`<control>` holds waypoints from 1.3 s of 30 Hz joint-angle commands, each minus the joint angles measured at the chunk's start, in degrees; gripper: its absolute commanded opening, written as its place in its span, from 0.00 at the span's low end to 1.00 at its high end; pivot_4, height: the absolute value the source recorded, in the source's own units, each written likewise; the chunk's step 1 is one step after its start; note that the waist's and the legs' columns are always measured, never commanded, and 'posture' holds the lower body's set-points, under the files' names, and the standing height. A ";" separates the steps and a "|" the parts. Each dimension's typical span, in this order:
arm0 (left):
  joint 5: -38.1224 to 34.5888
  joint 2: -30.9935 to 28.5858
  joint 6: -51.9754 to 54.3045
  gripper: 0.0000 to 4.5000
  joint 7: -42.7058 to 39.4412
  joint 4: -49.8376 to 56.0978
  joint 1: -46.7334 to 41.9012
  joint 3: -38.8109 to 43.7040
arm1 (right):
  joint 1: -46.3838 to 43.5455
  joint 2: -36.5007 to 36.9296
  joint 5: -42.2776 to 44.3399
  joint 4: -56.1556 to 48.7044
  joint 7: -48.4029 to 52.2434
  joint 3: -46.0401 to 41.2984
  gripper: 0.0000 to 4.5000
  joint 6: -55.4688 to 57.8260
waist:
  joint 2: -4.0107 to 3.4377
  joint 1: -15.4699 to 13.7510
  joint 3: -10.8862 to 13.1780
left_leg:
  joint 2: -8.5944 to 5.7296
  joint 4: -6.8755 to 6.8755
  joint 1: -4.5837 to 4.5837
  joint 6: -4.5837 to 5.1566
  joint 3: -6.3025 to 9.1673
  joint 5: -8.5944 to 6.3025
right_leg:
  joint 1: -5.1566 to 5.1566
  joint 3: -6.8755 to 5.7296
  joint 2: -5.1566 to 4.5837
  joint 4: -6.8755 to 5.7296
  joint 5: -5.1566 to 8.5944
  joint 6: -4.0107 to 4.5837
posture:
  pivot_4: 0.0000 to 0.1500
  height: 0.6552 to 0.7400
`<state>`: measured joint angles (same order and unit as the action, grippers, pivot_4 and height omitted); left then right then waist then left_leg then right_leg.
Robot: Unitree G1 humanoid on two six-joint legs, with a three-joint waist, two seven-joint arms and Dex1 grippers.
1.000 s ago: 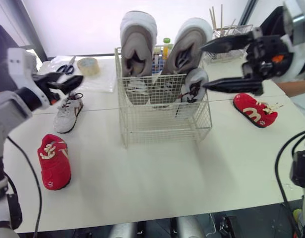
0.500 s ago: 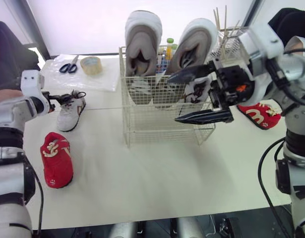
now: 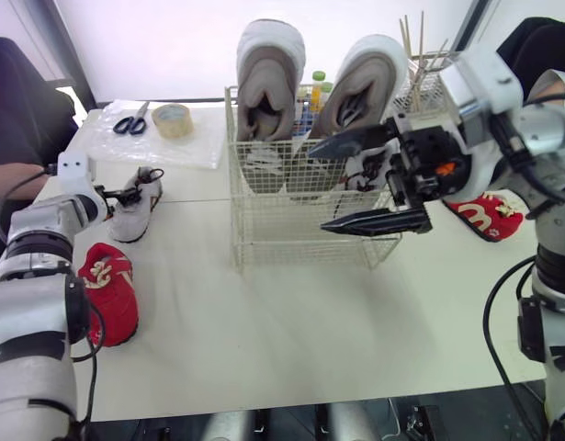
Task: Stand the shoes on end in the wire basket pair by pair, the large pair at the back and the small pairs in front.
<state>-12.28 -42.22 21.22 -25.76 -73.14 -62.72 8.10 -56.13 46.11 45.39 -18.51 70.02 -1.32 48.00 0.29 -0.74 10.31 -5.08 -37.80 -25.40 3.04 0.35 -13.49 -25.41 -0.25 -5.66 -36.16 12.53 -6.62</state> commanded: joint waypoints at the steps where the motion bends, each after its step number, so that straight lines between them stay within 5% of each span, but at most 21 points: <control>1: 1.58 0.80 -1.39 1.00 1.77 -1.64 -0.48 1.53 | -1.72 0.91 1.08 -1.42 -0.50 -1.12 0.99 -0.08 | 0.00 0.00 0.00 | 0.00 -0.01 0.00 -0.02 0.00 -0.02 | 0.00 0.00 0.00 0.00 0.00 0.00 | 1.00 1.00; 3: 1.98 1.14 -1.86 0.94 2.99 -2.26 -0.43 2.37 | -1.84 0.99 1.01 -1.47 -0.62 -1.00 1.00 -0.07 | 0.01 -0.02 -0.01 | 0.00 -0.01 0.00 -0.03 0.00 -0.03 | 0.00 0.00 -0.01 -0.01 0.00 0.00 | 1.00 1.00; 6: 2.56 1.29 -2.23 0.70 3.77 -2.70 -0.72 3.31 | -1.95 1.24 0.78 -1.51 -0.79 -0.79 1.00 -0.21 | 0.02 0.02 -0.01 | 0.00 -0.05 0.00 -0.03 0.00 -0.05 | 0.02 0.00 -0.01 -0.01 0.00 0.00 | 1.00 1.00; 12: 2.79 1.78 -3.32 0.01 4.27 -2.76 -2.68 5.38 | -2.62 1.57 0.14 -0.69 -0.88 -0.27 1.00 -0.44 | 0.02 0.13 -0.01 | 0.01 -0.07 0.00 0.02 0.00 -0.05 | 0.00 -0.01 0.01 -0.06 0.00 0.00 | 1.00 1.00; 21: -1.09 2.73 -12.76 0.00 1.45 3.13 -6.92 10.34 | -3.44 2.50 -0.16 0.27 -0.71 0.72 1.00 0.48 | 0.17 0.03 0.05 | 0.00 -0.17 -0.11 -0.02 0.00 -0.09 | -0.01 -0.03 -0.01 -0.04 -0.01 -0.01 | 1.00 1.00; 25: -12.50 8.26 -14.36 0.00 -0.70 34.44 1.79 17.32 | -3.61 1.30 -0.94 1.48 -1.18 2.08 1.00 0.05 | 0.21 0.17 0.07 | 0.01 -0.18 -0.21 -0.11 0.00 -0.07 | -0.05 -0.03 -0.09 0.03 -0.01 -0.01 | 1.00 1.00; 30: -23.38 18.06 -6.81 0.00 11.01 72.64 14.22 20.45 | -3.65 -0.20 -3.32 4.74 1.32 3.78 1.00 -4.00 | 0.20 1.28 0.05 | -0.04 -0.17 -0.14 -0.08 -0.09 -0.05 | 0.00 0.00 -0.15 0.05 -0.01 -0.02 | 1.00 1.00; 39: -23.12 27.73 -10.05 0.00 19.31 98.84 23.30 13.78 | -5.79 -0.78 -7.02 10.93 6.90 5.39 1.00 -9.19 | 0.22 0.52 0.04 | 0.02 -0.21 0.02 -0.16 -0.01 0.03 | 0.20 -0.01 0.01 0.08 -0.01 -0.02 | 1.00 1.00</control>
<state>-36.46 -14.27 12.12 -6.72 22.47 -39.46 23.94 -60.39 44.66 38.74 -7.56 75.93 5.60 40.28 0.52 -0.21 10.35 -5.09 -38.05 -25.37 2.88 0.34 -13.46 -25.21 -0.25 -5.66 -36.08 12.52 -6.64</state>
